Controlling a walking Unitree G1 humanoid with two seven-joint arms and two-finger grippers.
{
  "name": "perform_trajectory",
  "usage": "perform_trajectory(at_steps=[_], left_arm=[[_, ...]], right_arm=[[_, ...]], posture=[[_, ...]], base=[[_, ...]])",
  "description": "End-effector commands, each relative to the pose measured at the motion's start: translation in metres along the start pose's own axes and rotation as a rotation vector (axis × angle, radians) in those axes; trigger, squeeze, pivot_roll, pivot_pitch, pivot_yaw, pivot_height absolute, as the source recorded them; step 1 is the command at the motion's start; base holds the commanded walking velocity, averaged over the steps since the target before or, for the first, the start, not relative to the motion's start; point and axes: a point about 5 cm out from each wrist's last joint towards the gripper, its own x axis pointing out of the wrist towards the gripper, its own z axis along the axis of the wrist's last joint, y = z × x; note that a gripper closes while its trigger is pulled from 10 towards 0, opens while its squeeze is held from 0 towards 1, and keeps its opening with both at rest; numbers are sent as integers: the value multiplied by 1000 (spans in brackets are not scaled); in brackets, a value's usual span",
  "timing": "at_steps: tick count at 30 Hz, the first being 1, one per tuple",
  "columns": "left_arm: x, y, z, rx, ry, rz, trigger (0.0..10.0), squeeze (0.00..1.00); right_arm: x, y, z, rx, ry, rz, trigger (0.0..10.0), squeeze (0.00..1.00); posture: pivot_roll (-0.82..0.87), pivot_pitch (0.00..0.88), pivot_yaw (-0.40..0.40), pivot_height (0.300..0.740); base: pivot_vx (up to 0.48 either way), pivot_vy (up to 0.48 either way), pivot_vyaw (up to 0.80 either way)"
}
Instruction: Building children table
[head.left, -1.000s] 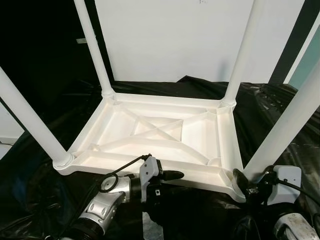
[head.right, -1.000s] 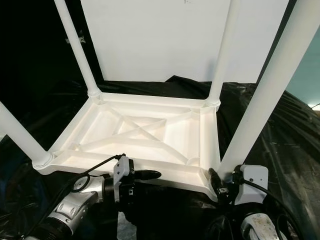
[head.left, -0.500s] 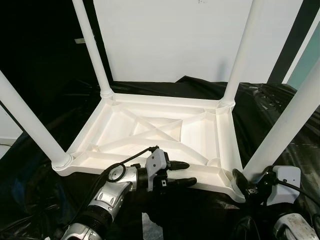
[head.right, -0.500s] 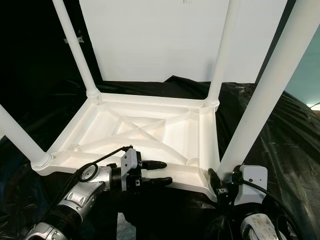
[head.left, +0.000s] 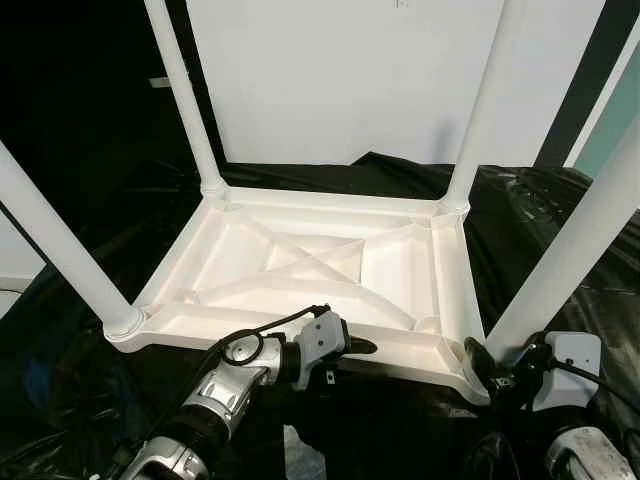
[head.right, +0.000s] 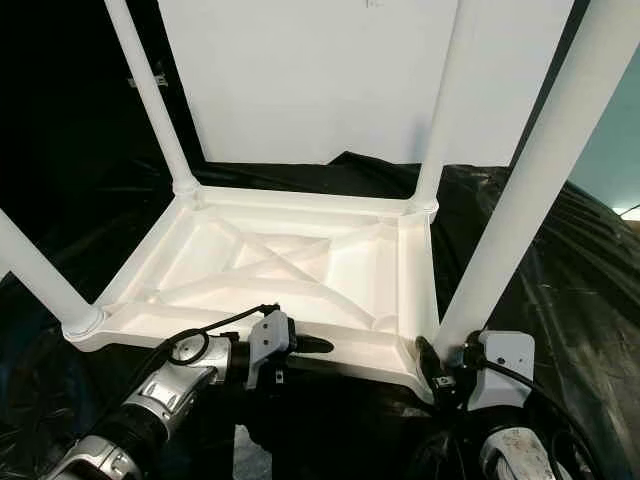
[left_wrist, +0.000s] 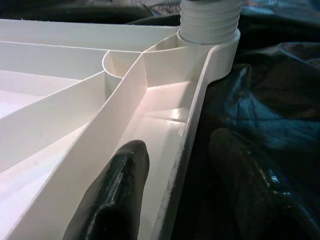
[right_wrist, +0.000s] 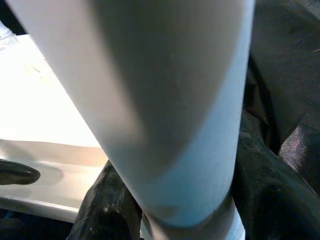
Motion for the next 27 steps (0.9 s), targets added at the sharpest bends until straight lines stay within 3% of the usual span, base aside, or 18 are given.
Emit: perform_trajectory(at_steps=[1, 2, 7, 16, 20, 21, 27], left_arm=[[5, -1, -13, -32, 73, 67, 10000, 0], [6, 1, -16, -30, 106, 90, 0, 0], [9, 6, -22, -31, 182, 142, 0, 0], [14, 9, -20, -45, 161, 162, 0, 0], [18, 6, -21, -40, 156, 166, 0, 0], [18, 5, -22, -40, 156, 165, 0, 0], [13, 6, -24, -42, 164, 171, 0, 0]], right_arm=[[-6, 0, -53, 59, 279, -19, 10000, 0], [-5, 0, -52, 57, 275, -20, 10000, 0], [-4, -1, -51, 51, 264, -28, 10000, 0], [-5, -1, -53, 74, 241, -84, 10000, 0], [-3, -2, -41, 64, 54, -256, 10000, 0], [-4, -2, -38, 56, 15, -274, 10000, 1000], [-3, 4, -31, 57, -66, -262, 10000, 1000]], posture=[[-180, 0, 74, 740], [-180, 0, 74, 740], [-180, 0, 73, 740], [-178, 0, 77, 740], [-171, 0, 89, 740], [-164, 0, 93, 740], [-155, 0, 97, 740]], base=[[0, 0, 0], [0, 0, 0], [0, 0, 0], [0, 0, 0], [0, 0, 0], [0, 0, 0], [0, 0, 0]])
